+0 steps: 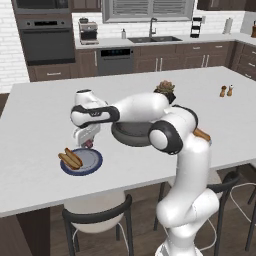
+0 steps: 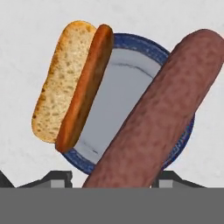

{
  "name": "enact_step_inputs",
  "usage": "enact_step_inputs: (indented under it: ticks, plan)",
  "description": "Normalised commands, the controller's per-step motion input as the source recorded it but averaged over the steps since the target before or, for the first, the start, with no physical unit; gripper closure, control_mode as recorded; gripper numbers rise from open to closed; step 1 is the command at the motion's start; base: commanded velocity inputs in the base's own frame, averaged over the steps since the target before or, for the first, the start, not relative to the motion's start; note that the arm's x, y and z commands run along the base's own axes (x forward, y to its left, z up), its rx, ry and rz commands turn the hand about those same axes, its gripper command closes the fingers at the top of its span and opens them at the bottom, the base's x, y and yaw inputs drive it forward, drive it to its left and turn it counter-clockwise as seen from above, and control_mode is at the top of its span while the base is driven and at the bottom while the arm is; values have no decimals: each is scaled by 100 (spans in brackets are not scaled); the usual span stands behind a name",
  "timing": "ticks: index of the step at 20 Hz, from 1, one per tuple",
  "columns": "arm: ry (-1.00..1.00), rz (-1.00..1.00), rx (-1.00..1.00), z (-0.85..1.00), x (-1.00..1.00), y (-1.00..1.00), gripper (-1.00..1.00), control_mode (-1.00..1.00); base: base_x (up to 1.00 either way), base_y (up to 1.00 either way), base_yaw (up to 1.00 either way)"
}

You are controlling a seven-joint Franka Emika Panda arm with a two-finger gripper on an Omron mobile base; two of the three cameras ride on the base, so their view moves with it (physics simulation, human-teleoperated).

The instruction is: Place one bun and one sausage from the bowl on each plate.

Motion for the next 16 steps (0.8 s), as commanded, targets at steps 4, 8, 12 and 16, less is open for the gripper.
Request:
enact_step_inputs:
  ticks: [4,8,12,16]
  plan:
    - [8,21,0,-66,0,10,100,-100,0,0,0]
    - [1,19,0,-15,0,8,100,-100,0,0,0]
    - [0,13,0,-1,23,7,100,-100,0,0,0]
    - [0,6,0,-16,23,-1,100,-100,0,0,0]
